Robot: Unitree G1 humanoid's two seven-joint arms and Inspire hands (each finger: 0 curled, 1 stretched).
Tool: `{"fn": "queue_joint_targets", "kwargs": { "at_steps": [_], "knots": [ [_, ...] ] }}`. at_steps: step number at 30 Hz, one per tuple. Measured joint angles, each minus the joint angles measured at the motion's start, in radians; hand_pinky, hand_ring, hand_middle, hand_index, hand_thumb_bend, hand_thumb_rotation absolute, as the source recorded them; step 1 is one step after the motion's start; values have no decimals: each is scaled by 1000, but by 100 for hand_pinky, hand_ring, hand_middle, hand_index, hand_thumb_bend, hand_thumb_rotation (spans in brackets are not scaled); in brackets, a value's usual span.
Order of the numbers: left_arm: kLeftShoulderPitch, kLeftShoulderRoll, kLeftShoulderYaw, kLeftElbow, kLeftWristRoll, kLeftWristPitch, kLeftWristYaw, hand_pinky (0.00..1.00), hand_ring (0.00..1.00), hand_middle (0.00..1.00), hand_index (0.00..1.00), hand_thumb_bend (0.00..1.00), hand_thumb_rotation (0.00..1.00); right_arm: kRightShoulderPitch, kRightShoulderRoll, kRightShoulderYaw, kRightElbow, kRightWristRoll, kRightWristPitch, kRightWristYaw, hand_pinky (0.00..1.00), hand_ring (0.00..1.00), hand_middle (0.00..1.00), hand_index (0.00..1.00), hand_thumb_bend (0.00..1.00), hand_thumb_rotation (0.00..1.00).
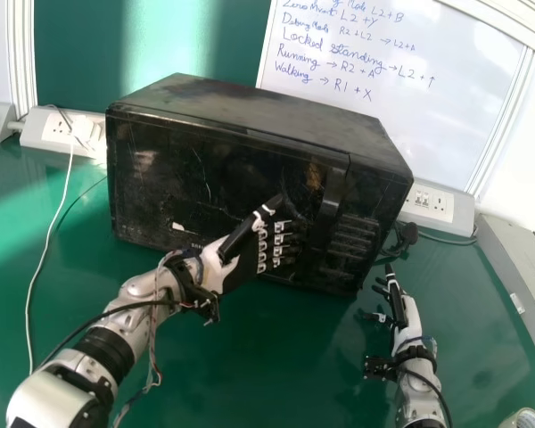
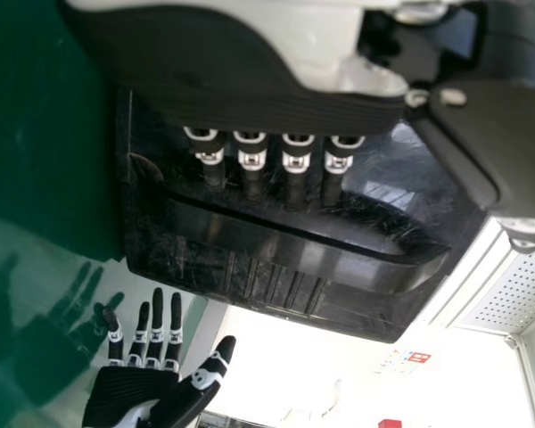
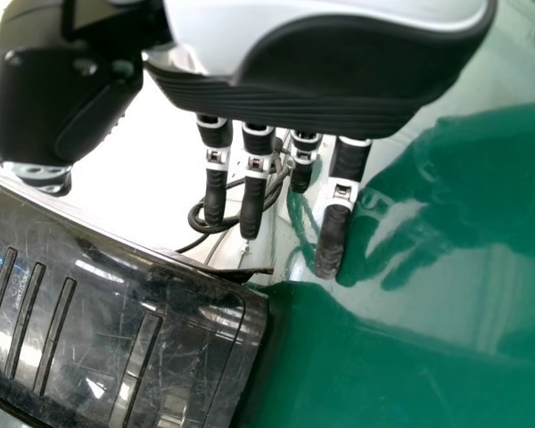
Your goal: Open the door of oven
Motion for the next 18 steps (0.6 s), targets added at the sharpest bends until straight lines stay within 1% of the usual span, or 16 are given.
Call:
{"fn": "queue_joint_targets", "kwargs": {
  "at_steps": [6, 9, 14, 18],
  "knots": [
    [-28, -12, 0, 35, 38, -1, 54, 100, 100, 100, 100, 100, 99, 0, 3, -2, 0, 1, 0, 0, 56, 68, 82, 82, 89, 91],
    [-38, -17, 0, 54, 54, -2, 76, 100, 100, 100, 100, 100, 100, 0, 4, 0, 0, 0, 0, 0, 56, 68, 82, 82, 94, 92],
    [-45, -22, 1, 71, 73, -2, 94, 100, 100, 100, 100, 100, 98, 0, 4, 0, 0, 0, -1, 0, 56, 68, 82, 83, 93, 93],
    [-65, -25, 4, 87, 78, 0, 105, 100, 100, 100, 100, 100, 97, 0, 4, 0, 0, 0, -1, 0, 55, 68, 82, 83, 92, 93]
  ]
}}
